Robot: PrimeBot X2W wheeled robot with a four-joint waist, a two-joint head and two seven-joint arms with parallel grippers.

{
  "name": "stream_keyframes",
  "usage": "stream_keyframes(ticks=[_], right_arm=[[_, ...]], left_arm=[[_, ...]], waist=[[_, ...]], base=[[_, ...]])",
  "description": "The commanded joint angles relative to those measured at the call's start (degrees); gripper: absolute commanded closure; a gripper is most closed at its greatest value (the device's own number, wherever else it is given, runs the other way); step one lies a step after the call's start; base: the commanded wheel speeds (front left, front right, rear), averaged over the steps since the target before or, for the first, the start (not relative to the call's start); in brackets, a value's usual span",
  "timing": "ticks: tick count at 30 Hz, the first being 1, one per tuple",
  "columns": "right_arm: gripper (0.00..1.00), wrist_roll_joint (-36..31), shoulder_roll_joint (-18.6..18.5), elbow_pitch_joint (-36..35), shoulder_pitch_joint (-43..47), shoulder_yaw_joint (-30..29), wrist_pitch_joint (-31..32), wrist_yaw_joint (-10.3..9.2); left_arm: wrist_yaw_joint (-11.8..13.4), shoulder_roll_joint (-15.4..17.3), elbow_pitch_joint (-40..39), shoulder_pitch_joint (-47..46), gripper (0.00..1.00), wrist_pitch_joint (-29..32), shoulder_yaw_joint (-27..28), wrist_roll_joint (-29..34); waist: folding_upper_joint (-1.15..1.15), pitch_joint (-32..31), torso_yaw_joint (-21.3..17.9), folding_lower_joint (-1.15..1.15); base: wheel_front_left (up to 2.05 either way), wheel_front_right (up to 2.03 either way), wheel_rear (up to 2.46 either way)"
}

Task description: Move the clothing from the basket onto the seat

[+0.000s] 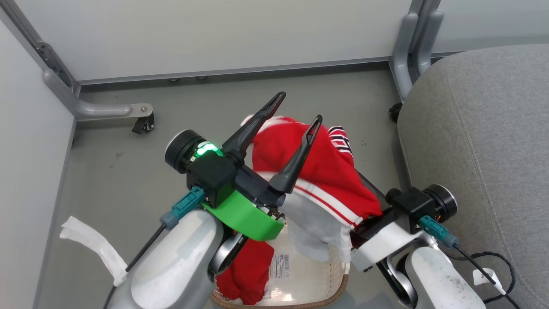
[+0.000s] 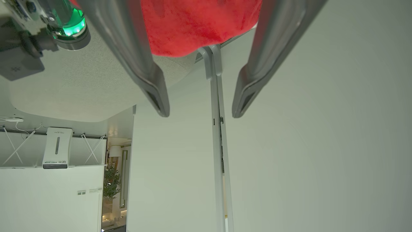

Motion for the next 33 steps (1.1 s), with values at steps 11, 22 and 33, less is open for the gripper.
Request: stream_keyframes(ticks=[11, 22, 33], right_arm=[[1.00, -0.4, -0.2, -0.6, 0.3, -5.3, -0.1, -0.06], [1.00, -0.1, -0.2, -3.8, 2.3, -11.7, -0.1, -0.06], [1.00, 1.3, -0.1, -6.7, 5.5, -17.7, -0.1, -0.06]], left_arm=[[0.3, 1.2, 0.0, 2.8, 0.00, -0.2, 0.2, 1.2], [0.5, 3.4, -0.7, 3.8, 0.00, -0.2, -0.6, 3.9], [-0.1, 4.5, -2.0, 2.3, 0.00, 0.3, -2.8, 4.8]], waist=[[0.57, 1.6, -1.5, 0.00], [0.57, 4.4, -11.9, 0.00], [0.57, 7.3, -22.8, 0.00]], base=[[0.00, 0.00, 0.00], [0.00, 0.00, 0.00], [0.00, 0.00, 0.00]])
